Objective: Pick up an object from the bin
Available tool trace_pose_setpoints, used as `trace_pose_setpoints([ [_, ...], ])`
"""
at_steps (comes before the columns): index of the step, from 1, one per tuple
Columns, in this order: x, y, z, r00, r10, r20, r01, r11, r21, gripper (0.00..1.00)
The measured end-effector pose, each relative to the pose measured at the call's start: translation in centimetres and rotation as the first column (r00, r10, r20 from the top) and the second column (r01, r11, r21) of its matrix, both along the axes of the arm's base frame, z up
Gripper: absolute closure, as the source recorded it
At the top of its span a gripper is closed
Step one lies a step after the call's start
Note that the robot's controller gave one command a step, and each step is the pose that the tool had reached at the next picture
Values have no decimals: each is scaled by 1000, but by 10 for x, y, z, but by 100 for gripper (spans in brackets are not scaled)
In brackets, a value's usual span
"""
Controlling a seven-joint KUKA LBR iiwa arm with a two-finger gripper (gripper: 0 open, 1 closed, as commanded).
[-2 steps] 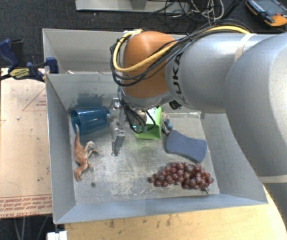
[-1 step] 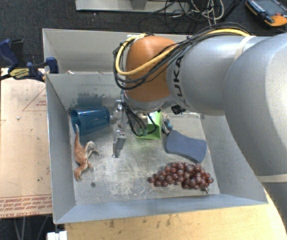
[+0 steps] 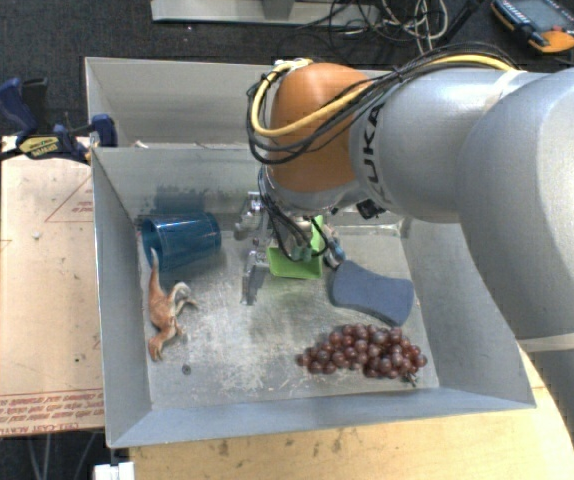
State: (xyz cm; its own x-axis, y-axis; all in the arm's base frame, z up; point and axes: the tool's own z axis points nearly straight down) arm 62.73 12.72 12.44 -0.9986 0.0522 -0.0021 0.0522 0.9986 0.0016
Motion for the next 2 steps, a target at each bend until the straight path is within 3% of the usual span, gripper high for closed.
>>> trace_pose_setpoints([
  [1,11,-25,-13,969,248,2,-248,969,-1,0],
  [2,14,-54,6,991,131,-3,-131,991,1,0],
])
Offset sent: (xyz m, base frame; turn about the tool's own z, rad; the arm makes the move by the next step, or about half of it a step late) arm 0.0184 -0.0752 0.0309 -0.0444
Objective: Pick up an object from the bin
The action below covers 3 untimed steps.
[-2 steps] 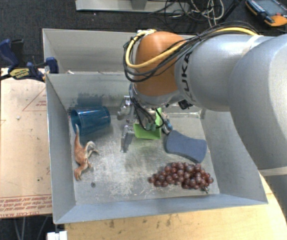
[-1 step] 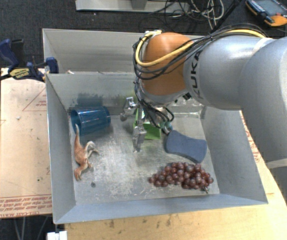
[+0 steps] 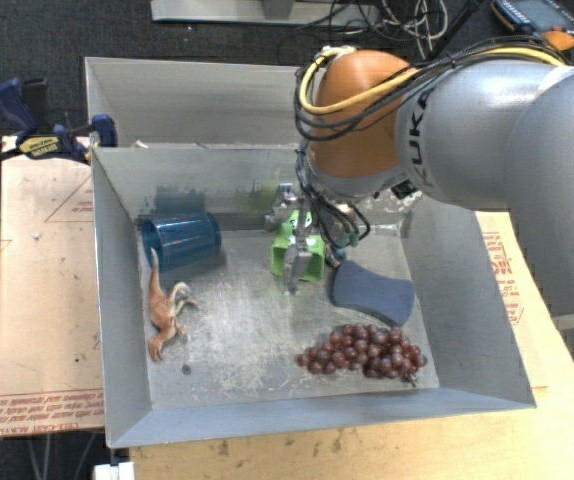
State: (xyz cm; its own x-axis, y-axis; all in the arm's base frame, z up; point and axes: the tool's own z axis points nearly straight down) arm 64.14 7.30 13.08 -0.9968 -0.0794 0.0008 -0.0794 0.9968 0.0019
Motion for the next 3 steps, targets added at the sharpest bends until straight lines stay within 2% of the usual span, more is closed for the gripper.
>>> trace_pose_setpoints([
  [1,-8,-19,3,997,-78,10,78,997,1,0],
  [2,12,-73,-39,993,119,26,-119,993,5,100],
  [3,12,-73,-38,993,119,28,-119,993,4,100],
])
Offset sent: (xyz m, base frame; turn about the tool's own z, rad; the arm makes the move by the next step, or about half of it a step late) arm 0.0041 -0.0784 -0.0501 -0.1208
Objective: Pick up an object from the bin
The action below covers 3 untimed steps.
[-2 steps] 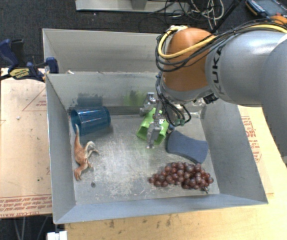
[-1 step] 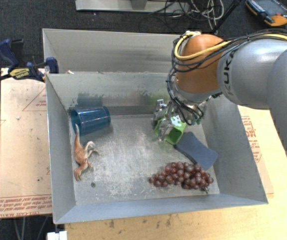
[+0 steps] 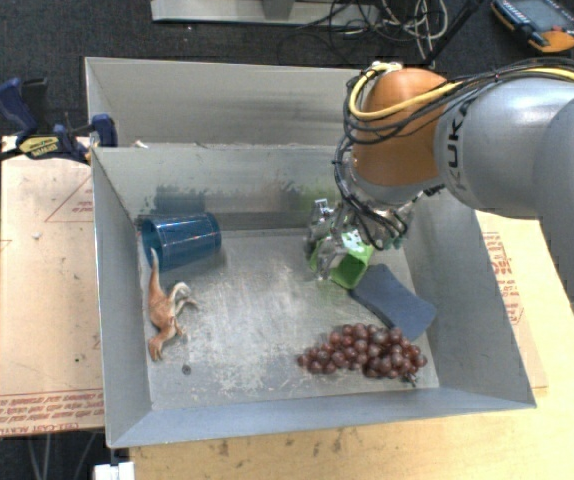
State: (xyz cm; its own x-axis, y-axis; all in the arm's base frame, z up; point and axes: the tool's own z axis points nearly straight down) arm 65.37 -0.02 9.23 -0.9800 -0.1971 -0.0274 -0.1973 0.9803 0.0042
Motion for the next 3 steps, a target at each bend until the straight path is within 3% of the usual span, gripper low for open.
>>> trace_pose_setpoints([
  [1,-21,-9,113,998,58,-23,-58,998,-8,100],
  [3,-21,-9,113,998,58,-24,-58,998,-8,100],
])
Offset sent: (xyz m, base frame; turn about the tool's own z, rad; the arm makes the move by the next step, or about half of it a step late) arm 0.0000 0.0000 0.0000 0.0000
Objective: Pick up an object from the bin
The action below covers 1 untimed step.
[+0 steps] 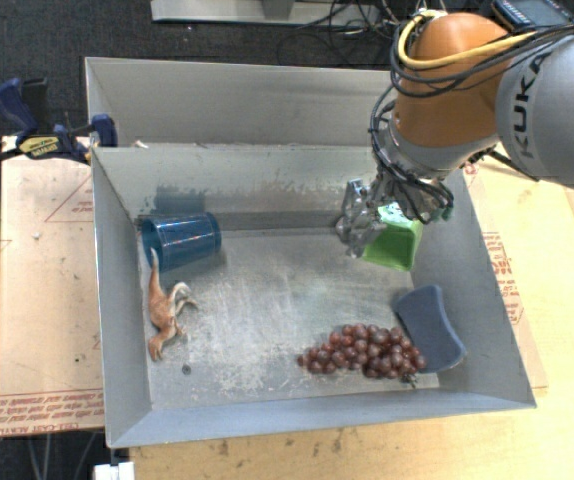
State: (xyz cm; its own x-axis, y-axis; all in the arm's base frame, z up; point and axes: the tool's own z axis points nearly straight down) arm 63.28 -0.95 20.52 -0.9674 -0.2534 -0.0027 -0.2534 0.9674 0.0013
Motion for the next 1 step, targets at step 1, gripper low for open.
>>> trace_pose_setpoints([
  [1,19,47,143,939,343,5,-343,939,-2,100],
])
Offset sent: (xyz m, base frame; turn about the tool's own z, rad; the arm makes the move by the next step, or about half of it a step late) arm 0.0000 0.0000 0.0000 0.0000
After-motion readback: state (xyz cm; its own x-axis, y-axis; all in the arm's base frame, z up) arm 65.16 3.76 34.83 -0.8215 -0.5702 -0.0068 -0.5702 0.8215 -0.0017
